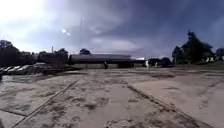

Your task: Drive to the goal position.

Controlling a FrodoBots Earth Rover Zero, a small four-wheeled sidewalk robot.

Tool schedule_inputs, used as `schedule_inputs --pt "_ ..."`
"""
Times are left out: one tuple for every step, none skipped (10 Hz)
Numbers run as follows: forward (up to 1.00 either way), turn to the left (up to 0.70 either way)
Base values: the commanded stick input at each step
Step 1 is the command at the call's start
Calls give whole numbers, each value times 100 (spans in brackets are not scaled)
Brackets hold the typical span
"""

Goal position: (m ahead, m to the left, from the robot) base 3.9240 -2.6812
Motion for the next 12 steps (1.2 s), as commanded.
schedule_inputs --pt "70 0" --pt "70 0" --pt "70 0" --pt "70 0" --pt "70 0" --pt "70 0" --pt "70 0" --pt "70 0" --pt "70 0" --pt "70 0" --pt "70 0" --pt "70 0"
